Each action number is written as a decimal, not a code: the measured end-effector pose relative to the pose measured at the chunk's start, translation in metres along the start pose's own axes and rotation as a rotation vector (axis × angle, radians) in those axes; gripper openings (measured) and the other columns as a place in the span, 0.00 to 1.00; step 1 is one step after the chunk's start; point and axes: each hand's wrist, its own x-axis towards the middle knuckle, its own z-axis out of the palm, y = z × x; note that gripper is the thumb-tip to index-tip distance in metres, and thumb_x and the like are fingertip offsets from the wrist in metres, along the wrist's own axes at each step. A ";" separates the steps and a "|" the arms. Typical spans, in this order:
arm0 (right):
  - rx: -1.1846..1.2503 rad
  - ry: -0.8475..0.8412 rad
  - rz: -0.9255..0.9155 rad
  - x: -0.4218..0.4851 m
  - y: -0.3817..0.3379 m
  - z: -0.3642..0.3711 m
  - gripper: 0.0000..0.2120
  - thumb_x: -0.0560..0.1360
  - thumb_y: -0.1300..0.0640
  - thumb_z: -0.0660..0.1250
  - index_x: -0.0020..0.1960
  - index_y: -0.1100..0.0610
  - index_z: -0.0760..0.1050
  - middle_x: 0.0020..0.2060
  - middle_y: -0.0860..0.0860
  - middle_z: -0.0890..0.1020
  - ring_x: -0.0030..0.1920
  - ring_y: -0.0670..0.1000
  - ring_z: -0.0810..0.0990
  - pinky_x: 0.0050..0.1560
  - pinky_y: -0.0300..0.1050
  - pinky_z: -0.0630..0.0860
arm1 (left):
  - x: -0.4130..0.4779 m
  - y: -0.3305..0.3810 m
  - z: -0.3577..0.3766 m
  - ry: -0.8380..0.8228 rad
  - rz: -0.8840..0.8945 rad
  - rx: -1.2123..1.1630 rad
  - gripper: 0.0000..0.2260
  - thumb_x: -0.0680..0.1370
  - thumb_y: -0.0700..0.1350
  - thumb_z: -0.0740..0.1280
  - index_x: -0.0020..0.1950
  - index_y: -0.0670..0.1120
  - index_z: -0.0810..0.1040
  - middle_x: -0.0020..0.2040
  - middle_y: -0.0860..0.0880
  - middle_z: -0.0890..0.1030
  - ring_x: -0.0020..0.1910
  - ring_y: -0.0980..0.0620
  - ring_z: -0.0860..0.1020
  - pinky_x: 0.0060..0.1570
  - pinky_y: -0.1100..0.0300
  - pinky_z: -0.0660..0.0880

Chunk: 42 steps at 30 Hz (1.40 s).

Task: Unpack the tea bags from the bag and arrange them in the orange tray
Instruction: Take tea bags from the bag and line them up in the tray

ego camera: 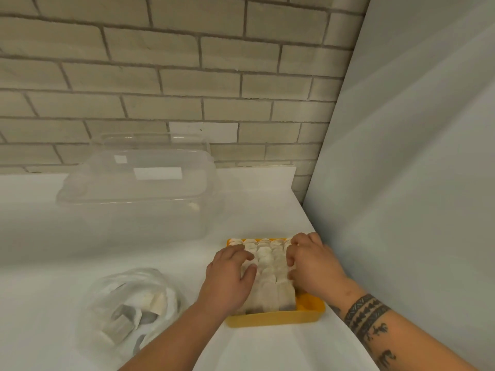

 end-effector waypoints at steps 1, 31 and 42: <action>0.022 0.011 0.002 0.000 -0.009 -0.002 0.07 0.74 0.50 0.71 0.51 0.47 0.76 0.61 0.44 0.71 0.63 0.51 0.65 0.58 0.46 0.70 | -0.001 -0.004 -0.008 0.002 0.012 -0.026 0.13 0.82 0.53 0.64 0.65 0.54 0.79 0.73 0.57 0.72 0.74 0.54 0.65 0.71 0.59 0.64; 1.073 -0.231 0.315 0.012 -0.255 0.041 0.10 0.80 0.61 0.64 0.55 0.49 0.79 0.47 0.50 0.86 0.45 0.51 0.85 0.43 0.45 0.81 | -0.099 -0.176 -0.153 -0.179 -0.204 -0.111 0.24 0.76 0.43 0.70 0.72 0.56 0.71 0.67 0.59 0.70 0.57 0.60 0.75 0.54 0.71 0.69; 0.889 -0.012 0.489 -0.017 -0.261 0.055 0.26 0.72 0.42 0.74 0.64 0.49 0.68 0.56 0.47 0.74 0.53 0.47 0.77 0.45 0.37 0.73 | -0.096 -0.166 -0.142 -0.153 -0.129 -0.058 0.13 0.77 0.49 0.71 0.61 0.55 0.78 0.57 0.61 0.75 0.58 0.59 0.74 0.51 0.71 0.68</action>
